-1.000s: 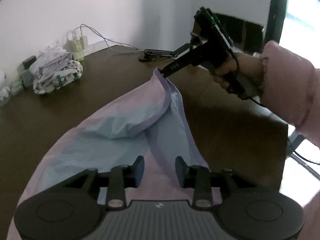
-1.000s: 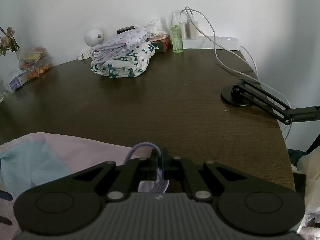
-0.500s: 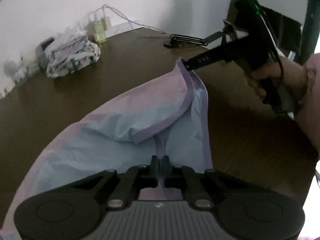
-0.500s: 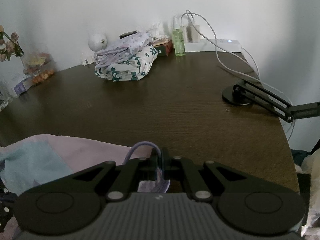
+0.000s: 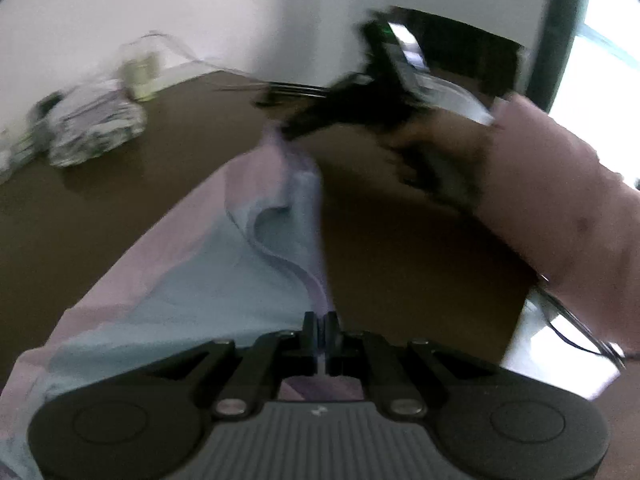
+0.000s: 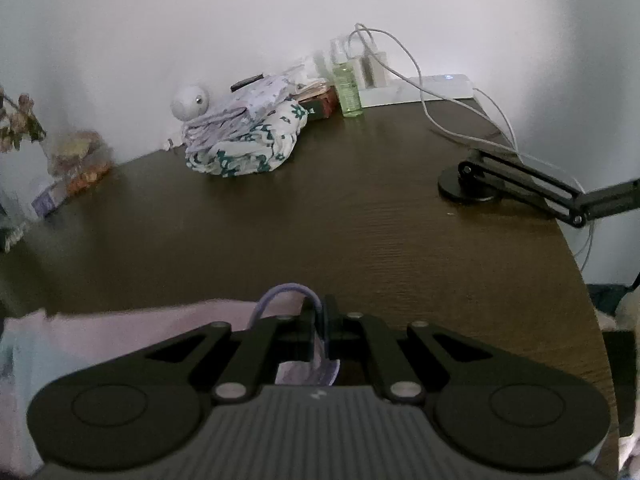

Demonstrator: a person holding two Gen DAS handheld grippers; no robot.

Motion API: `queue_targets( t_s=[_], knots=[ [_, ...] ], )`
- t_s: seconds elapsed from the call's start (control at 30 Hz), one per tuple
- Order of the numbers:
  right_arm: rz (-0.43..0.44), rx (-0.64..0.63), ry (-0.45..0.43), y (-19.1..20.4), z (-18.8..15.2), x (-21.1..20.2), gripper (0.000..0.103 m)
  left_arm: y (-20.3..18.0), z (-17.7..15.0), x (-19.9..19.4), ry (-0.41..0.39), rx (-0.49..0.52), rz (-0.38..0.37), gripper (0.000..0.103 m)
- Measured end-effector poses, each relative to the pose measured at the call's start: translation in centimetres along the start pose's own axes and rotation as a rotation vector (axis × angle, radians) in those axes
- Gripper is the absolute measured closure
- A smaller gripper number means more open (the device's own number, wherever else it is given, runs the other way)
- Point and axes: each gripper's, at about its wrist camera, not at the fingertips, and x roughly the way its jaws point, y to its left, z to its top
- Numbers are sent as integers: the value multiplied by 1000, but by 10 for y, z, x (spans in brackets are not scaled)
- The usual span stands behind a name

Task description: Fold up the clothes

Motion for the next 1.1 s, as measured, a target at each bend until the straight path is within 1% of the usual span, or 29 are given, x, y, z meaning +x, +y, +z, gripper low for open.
queue_targets(
  t_s=[0.03, 0.1, 0.13, 0.27, 0.33, 0.37, 0.4, 0.43, 0.47, 0.5, 0.57, 0.63, 0.67, 0.73, 0.83, 0.87, 0.9, 0.93, 0.97, 1.03, 1.07, 1.1],
  knots=[
    [3, 13, -3, -2, 0, 0, 100, -4, -2, -2, 4, 19, -30, 101],
    [8, 38, -8, -5, 0, 1, 100, -10, -6, -4, 9, 46, -53, 101],
    [12, 51, -12, -6, 0, 1, 100, -11, -7, -3, 15, 55, -47, 101],
    [28, 101, -24, -12, -1, 2, 99, -8, -14, 11, 48, 37, -58, 100],
    [30, 115, -27, -15, -1, 1, 95, -8, -15, 17, 57, 29, -64, 96],
    [30, 122, -29, -16, 0, 0, 93, -8, -16, 17, 53, 28, -75, 94],
    [27, 130, -32, -18, 0, -1, 85, -8, -17, 17, 48, 28, -85, 86],
    [23, 139, -36, -20, 2, -3, 75, -7, -18, 14, 36, 26, -107, 74],
    [19, 148, -41, -22, 3, -4, 65, -7, -19, 12, 25, 23, -129, 68],
    [16, 157, -45, -24, 4, -6, 62, -6, -20, 6, 0, 21, -144, 61],
    [16, 174, -46, -28, 6, -9, 62, -2, -21, -2, -44, 14, -138, 60],
    [7, 172, -41, -30, 7, -11, 61, 9, -21, -7, -82, -17, -89, 60],
    [2, 169, -38, -31, 8, -12, 58, 16, -21, -7, -89, -38, -56, 60],
    [-14, 146, -28, -30, 8, -17, 49, 30, -21, -6, -101, -80, 11, 62],
    [-37, 110, -18, -29, 9, -29, 43, 49, -23, -2, -104, -127, 75, 64],
    [-49, 102, -17, -29, 8, -34, 42, 54, -25, -1, -104, -138, 93, 64],
    [-54, 108, -22, -30, 8, -40, 42, 59, -26, 0, -105, -148, 112, 69],
    [-59, 115, -27, -31, 7, -46, 42, 62, -27, 1, -102, -149, 121, 76],
    [-54, 123, -32, -31, 6, -51, 42, 66, -28, 2, -98, -148, 130, 78],
    [19, 147, -39, -27, 2, -59, 51, 66, -32, 10, -79, -132, 144, 80],
    [56, 144, -31, -20, 0, -59, 52, 66, -34, 14, -70, -124, 152, 80],
    [85, 139, -21, -13, -3, -58, 54, 65, -35, 12, -79, -116, 155, 80]
  ],
)
